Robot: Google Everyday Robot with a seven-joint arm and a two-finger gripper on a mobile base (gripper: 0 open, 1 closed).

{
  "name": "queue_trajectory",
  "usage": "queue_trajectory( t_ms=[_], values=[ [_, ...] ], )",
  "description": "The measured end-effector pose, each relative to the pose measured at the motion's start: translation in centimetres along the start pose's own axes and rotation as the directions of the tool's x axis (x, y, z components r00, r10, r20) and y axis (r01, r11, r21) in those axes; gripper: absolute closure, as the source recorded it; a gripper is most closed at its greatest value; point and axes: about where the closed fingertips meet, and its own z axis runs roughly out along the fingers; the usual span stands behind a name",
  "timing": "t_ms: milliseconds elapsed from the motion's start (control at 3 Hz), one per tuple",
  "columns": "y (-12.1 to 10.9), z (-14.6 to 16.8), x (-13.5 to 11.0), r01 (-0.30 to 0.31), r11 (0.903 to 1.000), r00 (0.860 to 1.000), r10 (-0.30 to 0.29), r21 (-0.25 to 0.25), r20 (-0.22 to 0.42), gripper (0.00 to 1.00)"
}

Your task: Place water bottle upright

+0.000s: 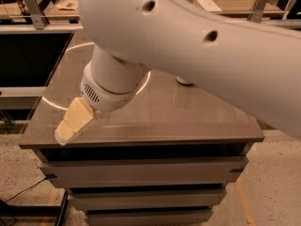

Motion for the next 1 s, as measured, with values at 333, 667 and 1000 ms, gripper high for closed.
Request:
queue_trajectory(
  t_ms=[333,667,1000],
  values=[
    [-2.7,1.4,0.0,-0.080,0.9937,0.997,0.080,0.078,0.001,0.00],
    [-5.3,1.9,1.0,-0.174,0.9780,0.985,0.171,0.115,0.039,0.00],
    [-7.8,2.0,2.1,-0.258,0.9634,0.959,0.246,0.072,0.143,0.00]
  ],
)
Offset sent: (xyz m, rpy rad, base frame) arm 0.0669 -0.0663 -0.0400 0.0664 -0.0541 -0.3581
